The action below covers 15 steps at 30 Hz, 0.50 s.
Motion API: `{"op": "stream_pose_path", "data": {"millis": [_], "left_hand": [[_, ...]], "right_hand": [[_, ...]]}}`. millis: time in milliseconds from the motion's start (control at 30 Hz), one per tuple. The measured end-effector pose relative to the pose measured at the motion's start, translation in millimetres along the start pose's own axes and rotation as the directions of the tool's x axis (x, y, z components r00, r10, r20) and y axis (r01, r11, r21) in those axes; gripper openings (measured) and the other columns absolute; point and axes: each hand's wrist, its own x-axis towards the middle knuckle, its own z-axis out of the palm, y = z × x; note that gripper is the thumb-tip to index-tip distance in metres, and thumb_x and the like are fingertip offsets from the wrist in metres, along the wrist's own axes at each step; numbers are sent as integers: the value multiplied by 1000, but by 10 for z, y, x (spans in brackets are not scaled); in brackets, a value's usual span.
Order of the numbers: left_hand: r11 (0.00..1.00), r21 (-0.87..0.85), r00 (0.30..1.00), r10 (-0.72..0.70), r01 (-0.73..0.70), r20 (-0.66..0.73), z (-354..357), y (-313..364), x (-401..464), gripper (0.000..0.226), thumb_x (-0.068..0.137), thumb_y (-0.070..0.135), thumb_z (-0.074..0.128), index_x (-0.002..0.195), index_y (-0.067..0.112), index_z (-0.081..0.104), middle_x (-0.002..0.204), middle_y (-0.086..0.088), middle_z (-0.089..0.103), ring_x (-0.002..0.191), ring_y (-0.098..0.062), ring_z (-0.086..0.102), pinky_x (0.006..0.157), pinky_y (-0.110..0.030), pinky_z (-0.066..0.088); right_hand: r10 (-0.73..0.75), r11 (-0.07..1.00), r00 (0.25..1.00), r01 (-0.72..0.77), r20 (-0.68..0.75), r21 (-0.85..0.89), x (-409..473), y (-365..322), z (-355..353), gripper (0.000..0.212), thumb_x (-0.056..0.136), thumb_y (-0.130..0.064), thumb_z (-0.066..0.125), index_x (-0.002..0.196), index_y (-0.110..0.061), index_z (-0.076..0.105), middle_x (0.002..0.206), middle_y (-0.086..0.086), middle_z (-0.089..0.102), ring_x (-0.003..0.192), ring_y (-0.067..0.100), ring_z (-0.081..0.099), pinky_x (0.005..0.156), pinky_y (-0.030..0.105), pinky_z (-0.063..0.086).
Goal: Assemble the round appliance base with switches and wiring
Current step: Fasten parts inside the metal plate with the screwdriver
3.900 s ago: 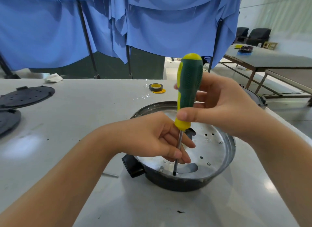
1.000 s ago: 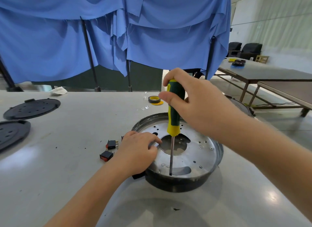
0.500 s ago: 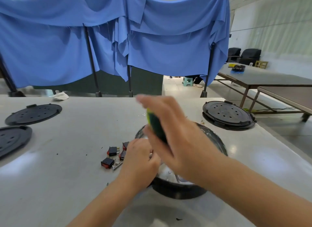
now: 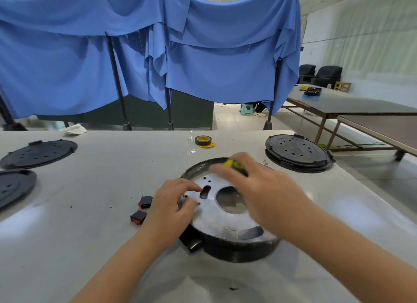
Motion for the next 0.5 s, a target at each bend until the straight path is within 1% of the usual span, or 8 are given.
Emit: {"op": "stream_pose_path", "data": {"millis": [33,100,133,200,300,367,433,500], "left_hand": [[1000,-2,1000,-17,17,13,-6,27,-8,33,77,22,43,97,26,68,101,25,60,107,8,46,90,-11,33],[1000,22,1000,-18,18,4,16,8,-10,37,76,19,39,99,24,68,102,24,59,108,8,46,93,-15,34],[999,29,1000,-15,15,-4,26,-9,-13,40,75,17,37,99,22,69,102,21,60,107,7,47,95,-20,36],[998,51,999,-20,22,-34,43,-10,-20,43,76,16,34,98,17,71,101,15,62,103,2,51,97,-31,40],[995,95,998,-16,22,-67,67,8,-32,41,79,21,33,96,17,70,94,19,58,99,-3,53,97,-38,43],[994,106,998,-7,14,-69,75,17,-35,39,81,23,33,95,19,69,91,25,55,98,-2,53,97,-40,43],[997,80,997,0,6,-71,71,10,-44,37,83,24,34,95,20,69,92,26,56,98,-1,54,97,-40,43],[999,44,997,14,-10,-80,63,2,-41,34,87,26,37,97,22,69,96,24,59,101,1,54,97,-39,44]], "right_hand": [[160,987,986,-160,53,-4,-46,139,73,73,72,-1,63,135,-31,40,120,6,49,64,16,53,47,29,52],[398,917,914,-393,82,-75,-155,423,193,72,83,-5,59,139,-37,27,124,2,43,64,13,51,55,29,54],[478,878,873,-471,103,-81,-224,528,230,67,87,-11,57,139,-37,24,124,1,42,67,13,53,59,29,55],[589,808,798,-587,125,-56,-351,668,282,58,91,-23,55,139,-35,25,122,3,46,75,17,56,62,29,54],[713,690,683,-724,159,16,-487,812,359,55,89,-34,58,137,-32,31,121,4,50,88,25,59,69,31,50],[744,622,627,-776,230,105,-500,867,387,56,87,-32,61,136,-31,34,123,5,51,96,25,56,76,32,47],[736,557,604,-797,305,235,-480,909,421,51,86,-24,61,132,-29,39,119,3,54,91,21,56,74,31,47],[718,543,620,-783,316,303,-453,922,454,46,85,-16,60,126,-29,44,110,1,55,85,19,55,68,29,46]]}}
